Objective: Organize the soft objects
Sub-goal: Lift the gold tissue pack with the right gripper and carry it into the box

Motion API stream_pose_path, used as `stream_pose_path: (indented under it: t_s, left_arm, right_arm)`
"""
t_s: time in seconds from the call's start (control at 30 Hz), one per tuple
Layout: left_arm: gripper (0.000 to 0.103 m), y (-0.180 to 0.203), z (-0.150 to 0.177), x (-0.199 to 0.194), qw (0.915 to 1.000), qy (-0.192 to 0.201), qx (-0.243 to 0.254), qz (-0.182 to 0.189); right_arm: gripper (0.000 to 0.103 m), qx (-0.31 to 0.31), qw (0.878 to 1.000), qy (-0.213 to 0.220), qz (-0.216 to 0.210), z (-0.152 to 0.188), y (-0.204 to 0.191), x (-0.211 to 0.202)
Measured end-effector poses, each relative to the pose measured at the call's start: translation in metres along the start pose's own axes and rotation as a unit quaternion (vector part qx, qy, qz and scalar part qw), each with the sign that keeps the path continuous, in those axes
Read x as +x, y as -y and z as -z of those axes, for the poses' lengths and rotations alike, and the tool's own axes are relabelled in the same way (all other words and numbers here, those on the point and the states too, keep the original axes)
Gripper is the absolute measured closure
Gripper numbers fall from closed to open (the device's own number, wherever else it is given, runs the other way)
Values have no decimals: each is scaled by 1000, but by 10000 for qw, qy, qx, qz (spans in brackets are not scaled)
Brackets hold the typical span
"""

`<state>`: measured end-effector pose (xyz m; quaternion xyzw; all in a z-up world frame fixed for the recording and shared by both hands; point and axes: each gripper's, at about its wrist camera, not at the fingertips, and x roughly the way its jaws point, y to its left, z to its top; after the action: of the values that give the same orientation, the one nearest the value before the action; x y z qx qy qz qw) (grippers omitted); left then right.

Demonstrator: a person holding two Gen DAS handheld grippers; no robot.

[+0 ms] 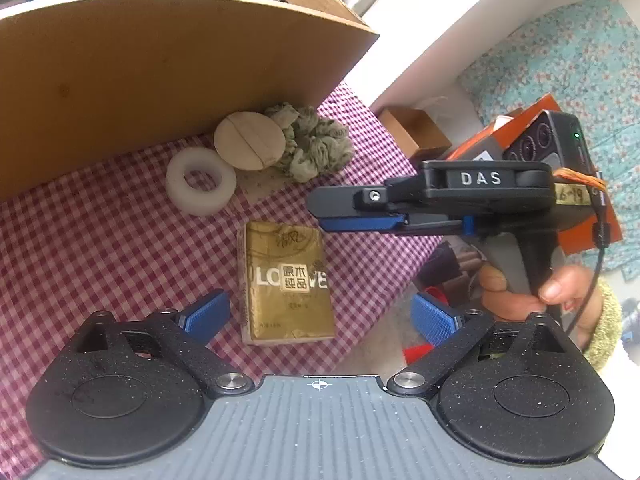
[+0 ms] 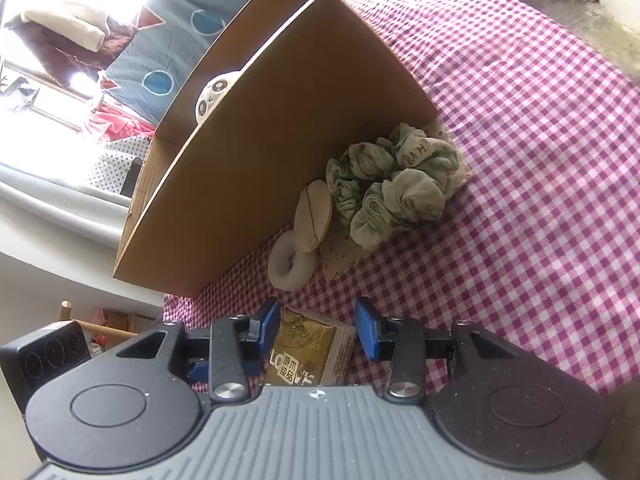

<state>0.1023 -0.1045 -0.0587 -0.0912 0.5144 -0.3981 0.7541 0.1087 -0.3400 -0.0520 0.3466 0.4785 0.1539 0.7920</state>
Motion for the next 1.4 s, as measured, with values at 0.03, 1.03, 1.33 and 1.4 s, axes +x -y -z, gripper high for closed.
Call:
stream_pose_path:
  t_s: [0.03,1.03,1.33,1.4]
  left_arm:
    - [5,0,-1,0,10000,28,40,-58]
    - [9,50,-68,-82,9895,1176,787,-283]
    - [9,2,-152,-82,9916,1107,291,-600]
    - [9,-23,-170,-70,9944,880,-89,-578]
  right_arm:
    - [59,36,10000,-12,14,2,1,-2]
    - [63,-1953,9750,987,-378,-46,-142,-45]
    - [63,-2247,9734,351,-292,-136,-176,23]
    - [63,-2137,9766,-11,-235,-150,-169,49]
